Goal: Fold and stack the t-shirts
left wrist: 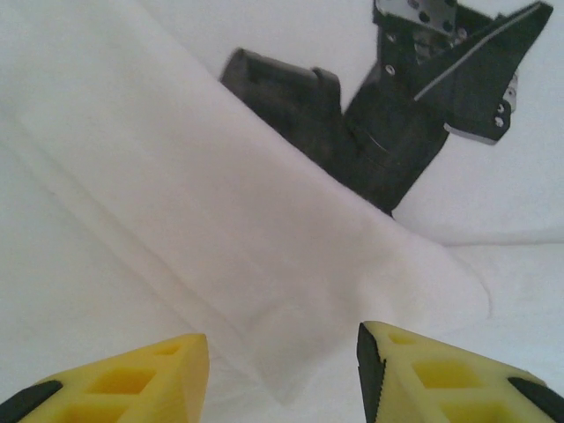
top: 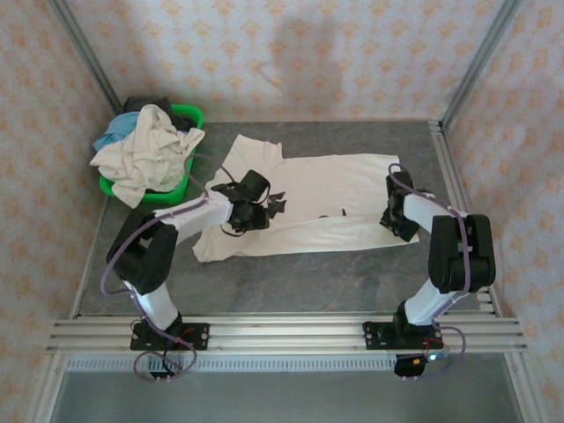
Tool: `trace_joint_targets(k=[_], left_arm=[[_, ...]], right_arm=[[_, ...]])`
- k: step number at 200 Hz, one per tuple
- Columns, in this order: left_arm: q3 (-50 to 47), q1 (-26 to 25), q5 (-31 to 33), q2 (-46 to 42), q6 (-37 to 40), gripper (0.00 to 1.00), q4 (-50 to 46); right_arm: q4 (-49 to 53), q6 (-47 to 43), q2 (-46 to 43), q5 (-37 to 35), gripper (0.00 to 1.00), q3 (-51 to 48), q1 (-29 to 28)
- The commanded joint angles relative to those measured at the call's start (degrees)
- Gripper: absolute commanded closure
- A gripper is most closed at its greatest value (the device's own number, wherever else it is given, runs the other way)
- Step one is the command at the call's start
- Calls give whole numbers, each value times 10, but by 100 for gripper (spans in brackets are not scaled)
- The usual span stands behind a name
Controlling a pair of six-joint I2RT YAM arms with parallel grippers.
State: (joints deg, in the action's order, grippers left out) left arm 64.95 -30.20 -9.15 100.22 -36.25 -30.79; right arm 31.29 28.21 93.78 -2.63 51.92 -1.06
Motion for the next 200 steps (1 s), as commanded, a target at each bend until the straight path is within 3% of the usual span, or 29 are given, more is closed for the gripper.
trace_joint_targets(k=[1, 41, 60, 102, 154, 200], left_arm=[[-10, -4, -17, 23, -19, 54, 29], [1, -5, -11, 23, -19, 87, 28], [26, -5, 4, 20, -10, 96, 9], [113, -7, 40, 48, 24, 100, -46], [246, -7, 79, 147, 67, 100, -103], [384, -7, 72, 244, 106, 100, -143]], right_arm=[[-3, -7, -23, 0, 47, -13, 4], [-6, -9, -30, 7, 47, -16, 4], [-7, -9, -33, 10, 47, -18, 4], [-8, -11, -40, 12, 47, -21, 3], [-5, -16, -52, 20, 47, -23, 3], [1, -17, -61, 29, 47, -25, 3]])
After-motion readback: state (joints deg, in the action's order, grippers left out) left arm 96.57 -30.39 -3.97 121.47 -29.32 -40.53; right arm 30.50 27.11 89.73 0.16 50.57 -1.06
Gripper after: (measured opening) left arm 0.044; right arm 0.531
